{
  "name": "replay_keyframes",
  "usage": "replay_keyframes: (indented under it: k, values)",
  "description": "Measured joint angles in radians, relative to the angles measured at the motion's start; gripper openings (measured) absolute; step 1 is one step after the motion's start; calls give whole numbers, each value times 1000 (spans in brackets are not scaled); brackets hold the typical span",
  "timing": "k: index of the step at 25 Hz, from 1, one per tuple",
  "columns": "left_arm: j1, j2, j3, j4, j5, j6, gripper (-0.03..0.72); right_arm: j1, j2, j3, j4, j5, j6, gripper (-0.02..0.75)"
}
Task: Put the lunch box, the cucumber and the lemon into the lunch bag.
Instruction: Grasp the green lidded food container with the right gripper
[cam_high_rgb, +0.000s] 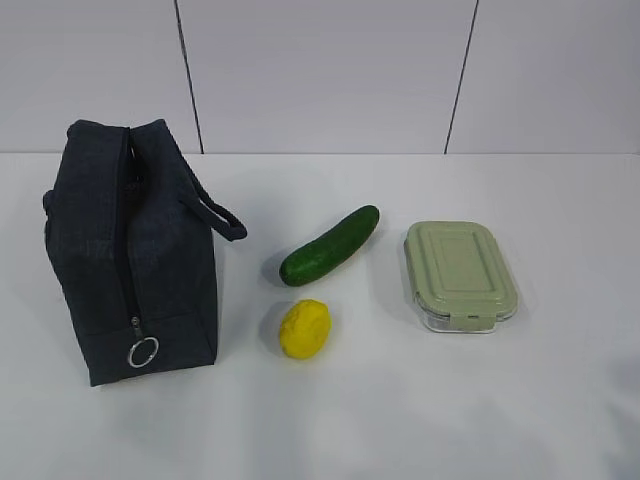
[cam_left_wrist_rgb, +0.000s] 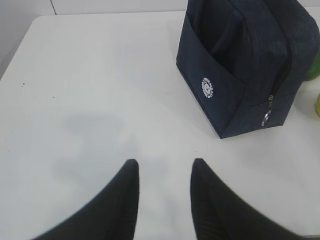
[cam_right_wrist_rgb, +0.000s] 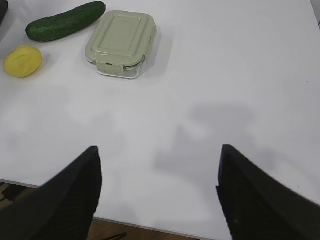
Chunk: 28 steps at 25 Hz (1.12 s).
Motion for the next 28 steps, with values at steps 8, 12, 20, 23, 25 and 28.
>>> replay_keyframes:
  k: [8,12,20,23,25,28]
  values:
    - [0,0,0,0,0,0,240,0,0,0,0,0,0,563]
    - [0,0,0,0,0,0,240,0,0,0,0,0,0,563]
    - [0,0,0,0,0,0,240,0,0,-16,-24,0,14,563]
    - [0,0,0,0,0,0,240,0,0,-40,-26,-8,39,563]
    - [0,0,0,0,0,0,240,0,0,-52,-28,-29,60,563]
    - [0,0,0,0,0,0,240,0,16,-72,-29,-56,105,563]
